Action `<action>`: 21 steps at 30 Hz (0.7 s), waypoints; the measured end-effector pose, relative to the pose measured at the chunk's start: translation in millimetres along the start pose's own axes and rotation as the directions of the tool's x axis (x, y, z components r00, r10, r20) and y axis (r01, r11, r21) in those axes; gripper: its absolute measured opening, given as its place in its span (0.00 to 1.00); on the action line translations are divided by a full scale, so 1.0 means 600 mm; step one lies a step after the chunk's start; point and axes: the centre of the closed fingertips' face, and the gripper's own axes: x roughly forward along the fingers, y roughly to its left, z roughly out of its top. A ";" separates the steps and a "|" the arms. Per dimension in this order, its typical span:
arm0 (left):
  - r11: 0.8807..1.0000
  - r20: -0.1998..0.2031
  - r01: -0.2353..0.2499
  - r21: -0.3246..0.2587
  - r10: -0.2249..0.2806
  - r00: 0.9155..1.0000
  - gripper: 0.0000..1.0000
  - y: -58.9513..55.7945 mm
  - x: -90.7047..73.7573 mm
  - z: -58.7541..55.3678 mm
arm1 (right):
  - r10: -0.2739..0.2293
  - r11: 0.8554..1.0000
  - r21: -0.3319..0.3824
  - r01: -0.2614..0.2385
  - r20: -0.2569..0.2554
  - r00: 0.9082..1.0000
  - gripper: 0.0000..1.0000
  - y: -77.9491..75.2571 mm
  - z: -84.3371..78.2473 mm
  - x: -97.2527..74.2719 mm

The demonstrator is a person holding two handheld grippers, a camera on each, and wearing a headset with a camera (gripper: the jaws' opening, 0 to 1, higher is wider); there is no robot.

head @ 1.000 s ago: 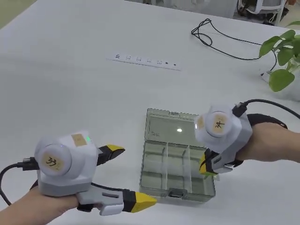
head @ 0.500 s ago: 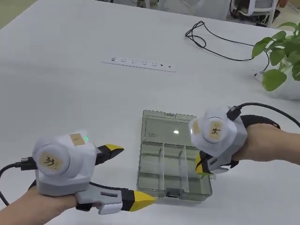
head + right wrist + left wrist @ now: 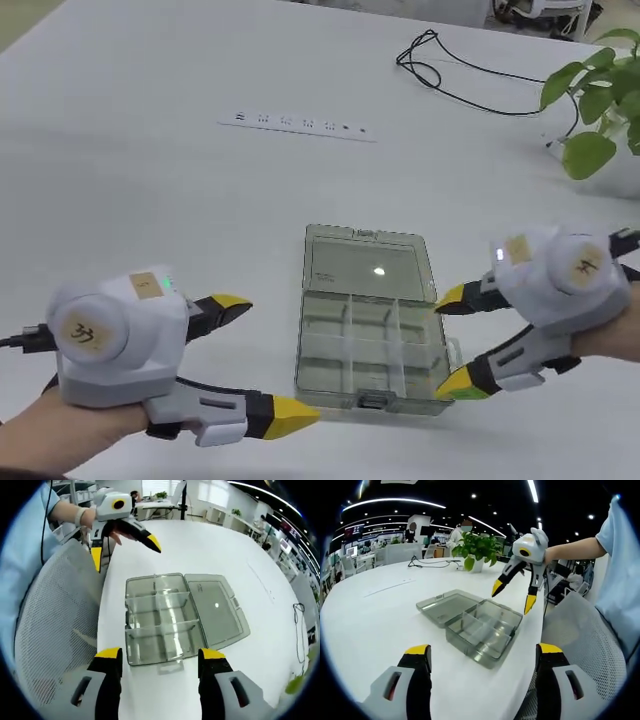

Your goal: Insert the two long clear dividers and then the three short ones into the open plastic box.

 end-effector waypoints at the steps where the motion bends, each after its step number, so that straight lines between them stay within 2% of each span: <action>1: 1.000 -0.002 -0.003 0.000 0.003 1.000 0.88 0.001 -0.002 -0.001 | -0.023 1.000 0.017 0.023 0.021 1.000 0.65 0.001 -0.005 -0.006; 7: 1.000 0.004 -0.020 -0.003 0.020 1.000 0.89 0.004 -0.010 -0.001 | -0.111 0.988 0.113 0.101 0.084 0.990 0.81 0.016 -0.028 -0.025; 9: 0.999 0.003 -0.033 0.035 0.033 0.999 0.89 0.005 -0.014 0.001 | -0.139 0.982 0.146 0.122 0.110 0.984 0.85 0.026 -0.036 -0.032; 11: 0.999 0.012 -0.032 0.020 0.032 0.999 0.89 0.003 -0.015 0.005 | -0.162 0.975 0.175 0.139 0.128 0.978 0.89 0.031 -0.039 -0.036; 13: 0.999 0.022 -0.038 0.024 0.038 0.999 0.90 0.004 -0.017 0.007 | -0.188 0.966 0.207 0.157 0.139 0.972 0.94 0.034 -0.046 -0.040; 15: 0.998 0.024 -0.049 0.031 0.048 0.999 0.91 0.008 -0.019 0.008 | -0.210 0.955 0.243 0.169 0.157 0.965 0.96 0.037 -0.049 -0.044; 18: 0.997 0.035 -0.061 0.037 0.060 0.998 0.95 0.012 -0.025 0.013 | -0.254 0.931 0.315 0.186 0.189 0.949 1.00 0.035 -0.052 -0.045; 19: 0.997 0.037 -0.066 0.041 0.064 0.997 0.97 0.014 -0.026 0.014 | -0.251 0.928 0.326 0.179 0.194 0.948 1.00 0.037 -0.053 -0.044; 20: 0.997 0.037 -0.068 0.044 0.067 0.997 0.99 0.016 -0.027 0.013 | -0.252 0.920 0.353 0.171 0.197 0.947 1.00 0.039 -0.054 -0.041; 21: 0.996 0.033 -0.071 0.049 0.070 0.997 1.00 0.016 -0.027 0.012 | -0.248 0.920 0.353 0.167 0.198 0.948 1.00 0.040 -0.053 -0.039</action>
